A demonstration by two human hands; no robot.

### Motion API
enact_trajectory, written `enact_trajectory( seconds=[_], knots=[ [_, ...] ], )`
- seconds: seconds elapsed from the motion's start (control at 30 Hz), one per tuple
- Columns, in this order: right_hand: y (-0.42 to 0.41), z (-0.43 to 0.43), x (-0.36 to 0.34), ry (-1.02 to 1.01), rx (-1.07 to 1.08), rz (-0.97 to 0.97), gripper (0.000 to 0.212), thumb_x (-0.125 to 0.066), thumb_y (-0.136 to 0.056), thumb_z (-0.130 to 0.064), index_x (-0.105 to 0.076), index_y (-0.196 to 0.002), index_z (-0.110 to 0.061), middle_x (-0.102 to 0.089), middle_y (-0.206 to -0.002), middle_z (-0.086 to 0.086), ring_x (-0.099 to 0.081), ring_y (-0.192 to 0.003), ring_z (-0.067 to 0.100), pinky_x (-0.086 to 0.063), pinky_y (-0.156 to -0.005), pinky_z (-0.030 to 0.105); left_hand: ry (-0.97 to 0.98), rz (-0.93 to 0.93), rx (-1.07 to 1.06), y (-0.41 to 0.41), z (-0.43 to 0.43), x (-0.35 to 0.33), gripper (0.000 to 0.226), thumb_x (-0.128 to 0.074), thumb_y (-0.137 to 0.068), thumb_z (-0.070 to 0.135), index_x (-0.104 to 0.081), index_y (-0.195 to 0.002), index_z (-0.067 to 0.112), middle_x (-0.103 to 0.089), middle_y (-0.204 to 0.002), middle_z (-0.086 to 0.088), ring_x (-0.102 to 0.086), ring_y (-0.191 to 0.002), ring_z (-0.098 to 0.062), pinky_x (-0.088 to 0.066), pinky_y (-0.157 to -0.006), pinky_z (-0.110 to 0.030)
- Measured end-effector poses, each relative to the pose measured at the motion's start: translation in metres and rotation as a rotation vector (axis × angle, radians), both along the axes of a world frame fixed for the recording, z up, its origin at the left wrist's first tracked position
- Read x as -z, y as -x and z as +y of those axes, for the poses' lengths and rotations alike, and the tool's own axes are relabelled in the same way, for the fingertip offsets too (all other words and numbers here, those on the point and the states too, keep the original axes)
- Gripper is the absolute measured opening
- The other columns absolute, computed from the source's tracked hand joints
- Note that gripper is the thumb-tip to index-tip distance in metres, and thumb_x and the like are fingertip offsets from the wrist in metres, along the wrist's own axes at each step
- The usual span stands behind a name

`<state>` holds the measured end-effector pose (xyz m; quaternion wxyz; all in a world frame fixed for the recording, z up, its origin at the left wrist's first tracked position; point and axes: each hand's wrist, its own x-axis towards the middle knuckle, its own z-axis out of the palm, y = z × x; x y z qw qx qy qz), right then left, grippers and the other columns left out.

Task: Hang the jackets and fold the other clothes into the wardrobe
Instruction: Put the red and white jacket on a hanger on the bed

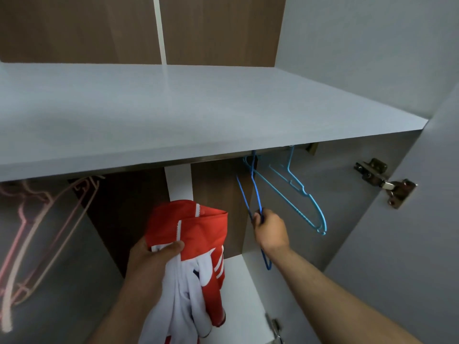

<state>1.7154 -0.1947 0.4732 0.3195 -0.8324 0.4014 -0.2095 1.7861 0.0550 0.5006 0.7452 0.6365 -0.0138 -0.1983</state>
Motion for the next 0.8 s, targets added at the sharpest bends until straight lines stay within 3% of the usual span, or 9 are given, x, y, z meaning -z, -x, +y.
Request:
enact_trajectory(
  seconds=[0.07,0.2,0.47,0.6,0.7,0.8],
  knots=[
    [0.001,0.000,-0.003,0.030,0.010,-0.023,0.023,-0.047,-0.102,-0.027,-0.060,-0.090,-0.013,-0.067,-0.082,0.010,-0.065,-0.083,0.035,-0.038,-0.061,0.029,-0.001,-0.015,0.006,-0.002,-0.003,-0.001,0.034,-0.081,-0.073,0.011,-0.064,-0.093,0.033,-0.070,-0.094,0.008,-0.066,-0.091,-0.023,-0.053,-0.087,-0.047],
    [0.004,0.002,-0.014,-0.005,-0.032,-0.098,0.027,-0.043,-0.102,-0.033,-0.057,-0.088,-0.015,-0.068,-0.081,0.005,-0.067,-0.075,0.029,-0.056,-0.066,0.042,0.011,-0.033,0.031,0.000,-0.009,-0.006,0.030,-0.078,-0.077,0.006,-0.066,-0.093,0.029,-0.073,-0.087,0.010,-0.068,-0.088,-0.021,-0.053,-0.076,-0.037],
    [0.051,0.009,-0.024,0.032,-0.072,-0.120,0.031,-0.048,-0.100,-0.033,-0.052,-0.072,-0.021,-0.066,-0.070,0.001,-0.062,-0.065,0.021,-0.053,-0.064,0.042,0.028,-0.040,0.095,0.004,-0.025,-0.001,0.029,-0.080,-0.076,0.011,-0.065,-0.091,0.031,-0.074,-0.076,0.017,-0.069,-0.083,-0.019,-0.053,-0.064,-0.030],
    [0.096,0.017,-0.020,-0.036,-0.160,-0.082,0.026,-0.049,-0.100,-0.033,-0.058,-0.080,-0.020,-0.067,-0.077,0.003,-0.064,-0.067,0.021,-0.054,-0.068,0.044,0.050,0.001,0.153,0.014,-0.051,0.014,0.034,-0.081,-0.075,0.008,-0.065,-0.094,0.031,-0.073,-0.088,0.009,-0.071,-0.083,-0.019,-0.055,-0.071,-0.033],
    [0.129,0.024,-0.017,0.092,-0.202,0.049,0.028,-0.046,-0.100,-0.038,-0.054,-0.082,-0.018,-0.067,-0.077,0.002,-0.063,-0.071,0.022,-0.051,-0.066,0.039,0.075,0.021,0.222,0.031,-0.075,0.023,0.035,-0.076,-0.076,-0.002,-0.069,-0.099,0.024,-0.077,-0.092,0.000,-0.074,-0.083,-0.021,-0.056,-0.075,-0.035],
    [0.158,0.035,-0.015,0.189,-0.267,0.105,0.016,-0.045,-0.097,-0.032,-0.056,-0.090,-0.024,-0.067,-0.088,0.002,-0.061,-0.086,0.026,-0.044,-0.070,0.034,0.111,0.052,0.311,0.054,-0.093,0.028,0.041,-0.071,-0.077,-0.009,-0.067,-0.110,0.014,-0.075,-0.101,-0.011,-0.072,-0.094,-0.030,-0.055,-0.088,-0.046]
  ],
)
